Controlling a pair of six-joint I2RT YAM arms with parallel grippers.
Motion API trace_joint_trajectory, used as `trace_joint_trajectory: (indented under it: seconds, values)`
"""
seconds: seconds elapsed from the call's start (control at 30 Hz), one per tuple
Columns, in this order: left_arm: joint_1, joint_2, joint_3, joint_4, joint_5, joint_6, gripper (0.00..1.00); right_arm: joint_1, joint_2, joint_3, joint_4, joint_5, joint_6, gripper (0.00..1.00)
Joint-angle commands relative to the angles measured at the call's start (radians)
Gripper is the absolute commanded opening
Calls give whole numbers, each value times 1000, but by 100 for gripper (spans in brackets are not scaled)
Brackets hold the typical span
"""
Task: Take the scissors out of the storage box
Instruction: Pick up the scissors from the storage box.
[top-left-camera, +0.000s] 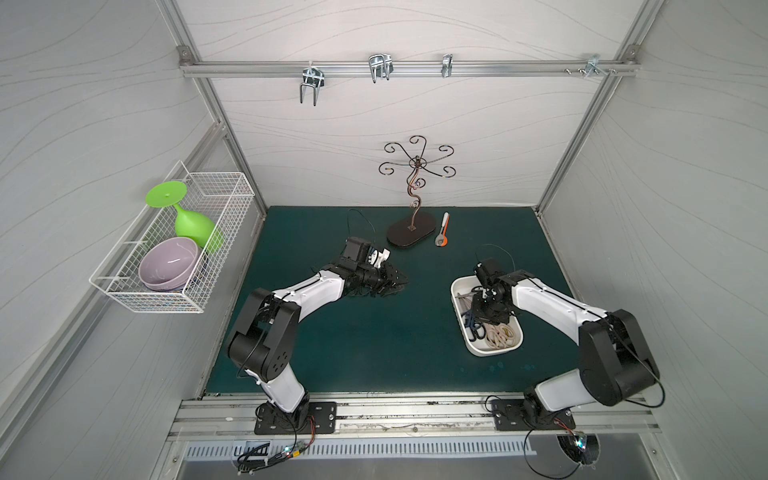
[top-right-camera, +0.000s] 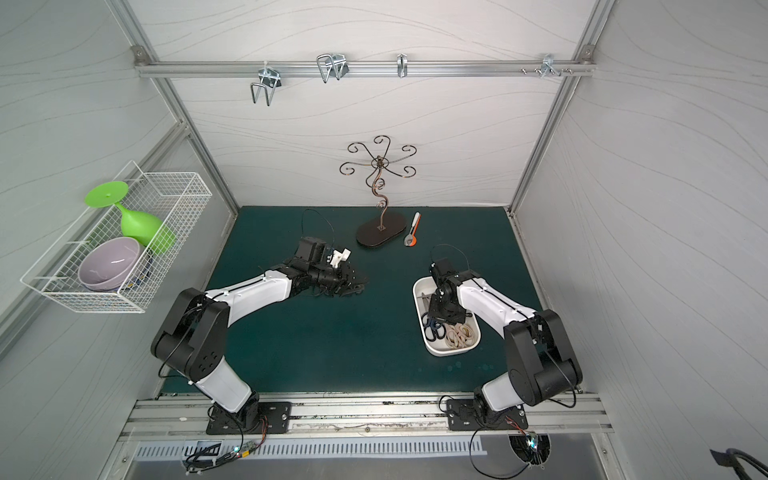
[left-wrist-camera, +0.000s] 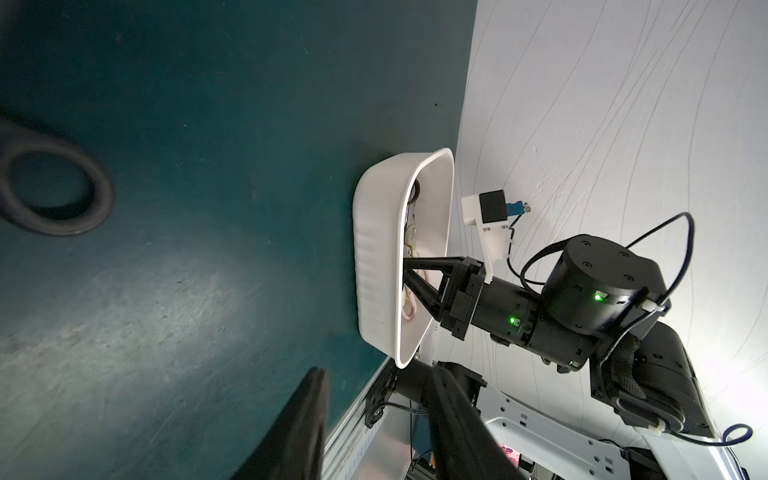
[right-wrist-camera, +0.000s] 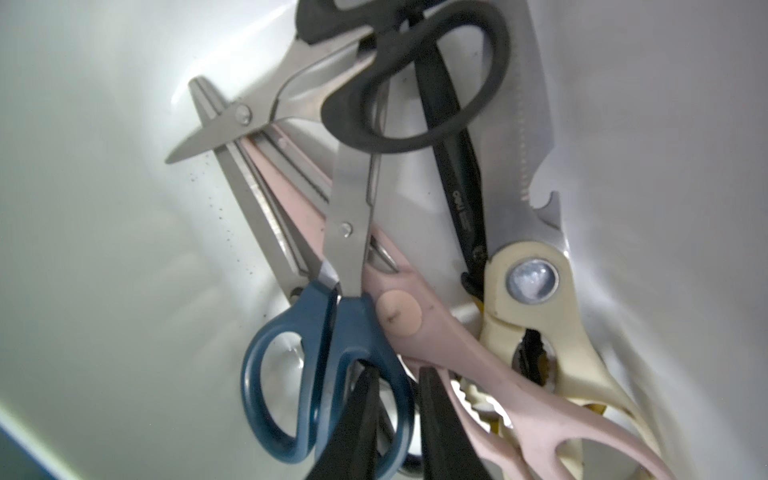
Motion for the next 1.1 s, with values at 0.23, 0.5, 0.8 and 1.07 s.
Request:
trace_joint_trajectory:
  seconds: [0.23, 0.5, 0.8, 1.07]
  values:
    - [2, -24, 48, -10, -9, 32, 43, 5, 24, 16, -21, 34, -14, 16]
    - [1, -27, 48, -10, -12, 34, 43, 4, 13, 21, -30, 41, -34, 2]
    - [1, 16, 90, -39, 8, 36, 47, -19, -121, 77, -135, 28, -165, 0]
    - [-2, 74, 153, -8, 90, 7, 82, -19, -261, 134, -177, -30, -242, 0]
